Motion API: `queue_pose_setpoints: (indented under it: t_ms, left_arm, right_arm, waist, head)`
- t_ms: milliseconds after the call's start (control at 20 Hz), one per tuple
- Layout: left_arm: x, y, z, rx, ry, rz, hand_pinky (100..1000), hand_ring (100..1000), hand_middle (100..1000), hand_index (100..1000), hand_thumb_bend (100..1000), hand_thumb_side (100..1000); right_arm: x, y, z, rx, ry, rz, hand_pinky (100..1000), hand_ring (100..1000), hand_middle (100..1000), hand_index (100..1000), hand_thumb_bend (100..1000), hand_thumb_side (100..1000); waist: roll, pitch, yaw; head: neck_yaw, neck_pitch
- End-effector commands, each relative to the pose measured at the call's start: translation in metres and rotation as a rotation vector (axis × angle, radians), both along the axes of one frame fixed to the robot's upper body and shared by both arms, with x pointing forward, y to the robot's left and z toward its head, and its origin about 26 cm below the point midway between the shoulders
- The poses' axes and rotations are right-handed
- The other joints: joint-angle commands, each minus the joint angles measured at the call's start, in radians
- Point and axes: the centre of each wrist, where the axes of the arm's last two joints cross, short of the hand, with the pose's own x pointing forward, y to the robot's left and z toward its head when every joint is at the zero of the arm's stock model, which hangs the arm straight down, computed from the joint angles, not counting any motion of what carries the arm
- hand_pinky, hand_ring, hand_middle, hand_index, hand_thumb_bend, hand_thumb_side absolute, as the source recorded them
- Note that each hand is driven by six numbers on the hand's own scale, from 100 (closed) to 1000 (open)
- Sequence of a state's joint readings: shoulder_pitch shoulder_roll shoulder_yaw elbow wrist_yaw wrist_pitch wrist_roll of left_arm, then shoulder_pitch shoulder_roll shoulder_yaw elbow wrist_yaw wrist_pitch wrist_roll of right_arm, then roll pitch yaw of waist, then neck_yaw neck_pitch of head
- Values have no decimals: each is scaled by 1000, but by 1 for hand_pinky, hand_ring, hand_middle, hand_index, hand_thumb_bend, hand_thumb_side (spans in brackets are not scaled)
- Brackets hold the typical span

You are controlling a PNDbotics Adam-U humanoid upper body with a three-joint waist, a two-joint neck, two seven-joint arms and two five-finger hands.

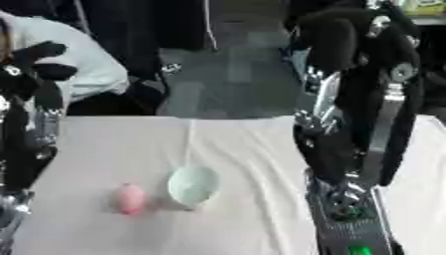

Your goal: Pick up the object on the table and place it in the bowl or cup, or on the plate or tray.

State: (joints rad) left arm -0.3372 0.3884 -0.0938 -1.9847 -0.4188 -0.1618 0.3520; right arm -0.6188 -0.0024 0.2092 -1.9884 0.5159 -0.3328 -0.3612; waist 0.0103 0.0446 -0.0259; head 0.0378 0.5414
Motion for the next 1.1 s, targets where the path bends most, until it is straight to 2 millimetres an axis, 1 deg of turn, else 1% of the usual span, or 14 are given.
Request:
queue_pose_setpoints:
  t_ms: [50,250,450,600,650,750,800,850,950,1050,1100]
  left_arm:
    - [-2,3,9,16,-34,2,702,652,789,891,100,773]
    - [-2,3,9,23,-29,-3,706,652,790,892,100,774]
    - [-2,2,10,51,-27,-34,710,650,790,893,100,773]
    - [-3,5,11,132,36,-63,711,639,796,913,100,805]
    - [-3,5,11,173,75,-91,712,641,796,912,100,803]
    - [-3,7,15,246,166,-142,707,624,808,939,145,817]
    - [-2,8,17,259,204,-169,701,617,807,942,155,817]
    - [0,8,15,283,291,-227,689,602,801,947,219,780]
    - [4,15,19,318,430,-310,691,603,803,948,286,727]
    - [10,24,27,371,525,-330,701,613,814,959,344,689]
    - [13,28,31,410,564,-322,710,623,823,965,396,648]
  right_arm:
    - [-3,1,5,-2,-18,6,159,413,454,565,100,584]
    - [-3,1,5,-10,-13,4,153,413,456,567,100,592]
    - [-3,1,3,-22,4,1,143,412,457,571,100,598]
    - [-3,0,1,-38,23,-5,133,413,460,574,100,606]
    - [-3,0,1,-46,31,-6,134,413,460,573,100,606]
    - [-3,1,0,-59,42,-6,132,412,462,574,100,627]
    - [-3,1,0,-62,45,-6,127,412,460,574,100,610]
    - [-3,1,-1,-69,50,-3,124,412,460,574,100,613]
    - [-3,1,-2,-82,60,1,119,412,460,574,100,615]
    - [-4,2,-3,-92,68,6,117,411,460,574,100,616]
    - [-4,2,-4,-96,72,9,116,411,459,574,100,616]
  waist:
    - [3,-11,-1]
    - [3,-11,-5]
    - [3,-11,-21]
    - [4,-15,-29]
    - [5,-17,-32]
    - [7,-20,-35]
    - [7,-21,-35]
    - [8,-22,-37]
    - [11,-24,-38]
    - [13,-26,-40]
    - [15,-26,-42]
  head:
    - [7,-14]
    - [13,-10]
    - [17,-6]
    - [25,2]
    - [30,5]
    - [37,10]
    - [38,11]
    - [45,15]
    - [53,22]
    - [58,27]
    - [60,29]
